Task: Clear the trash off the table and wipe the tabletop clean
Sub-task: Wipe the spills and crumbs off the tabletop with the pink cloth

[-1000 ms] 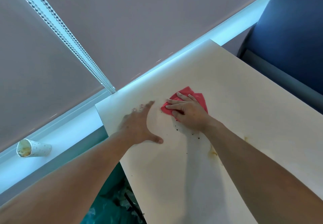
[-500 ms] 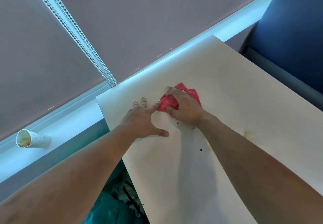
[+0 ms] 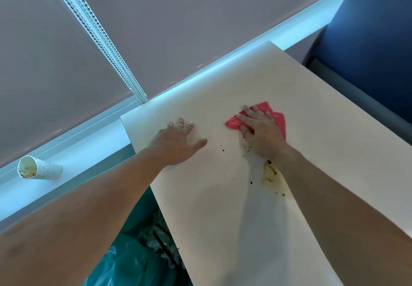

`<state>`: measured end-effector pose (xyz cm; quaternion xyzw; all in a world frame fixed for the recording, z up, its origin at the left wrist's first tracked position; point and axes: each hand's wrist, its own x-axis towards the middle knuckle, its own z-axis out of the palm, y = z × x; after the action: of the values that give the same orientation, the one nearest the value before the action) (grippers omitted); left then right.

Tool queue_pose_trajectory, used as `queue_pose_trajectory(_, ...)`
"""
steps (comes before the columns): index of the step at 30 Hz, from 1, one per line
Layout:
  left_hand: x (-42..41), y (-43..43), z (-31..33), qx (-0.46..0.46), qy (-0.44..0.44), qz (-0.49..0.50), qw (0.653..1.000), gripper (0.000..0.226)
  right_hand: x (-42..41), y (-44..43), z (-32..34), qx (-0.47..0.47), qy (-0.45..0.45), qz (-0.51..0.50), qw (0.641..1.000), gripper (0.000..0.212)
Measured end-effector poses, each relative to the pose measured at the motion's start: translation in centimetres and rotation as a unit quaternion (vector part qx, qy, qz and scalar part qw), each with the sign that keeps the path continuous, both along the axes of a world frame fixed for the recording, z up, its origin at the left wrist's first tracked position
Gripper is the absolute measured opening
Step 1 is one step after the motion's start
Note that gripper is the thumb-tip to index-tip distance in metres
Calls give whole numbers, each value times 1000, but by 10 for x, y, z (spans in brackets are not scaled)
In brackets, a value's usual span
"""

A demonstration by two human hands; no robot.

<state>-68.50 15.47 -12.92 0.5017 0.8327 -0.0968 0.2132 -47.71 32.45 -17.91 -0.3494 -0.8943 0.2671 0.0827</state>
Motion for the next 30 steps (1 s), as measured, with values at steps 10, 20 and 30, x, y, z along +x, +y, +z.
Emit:
queue_pose_trajectory(10,7,3,2,-2,-32,36,999,73,-3,-23,19,2,-45,185,982,38)
queue_pose_trajectory(20,82,62,-3,157,-98,-250,951,44,113,18,-3,64,-97,-124,985,46)
queue_pose_trajectory(30,143,77,-3,43,131,-85,987,47,128,20,6,-96,-37,-105,989,41)
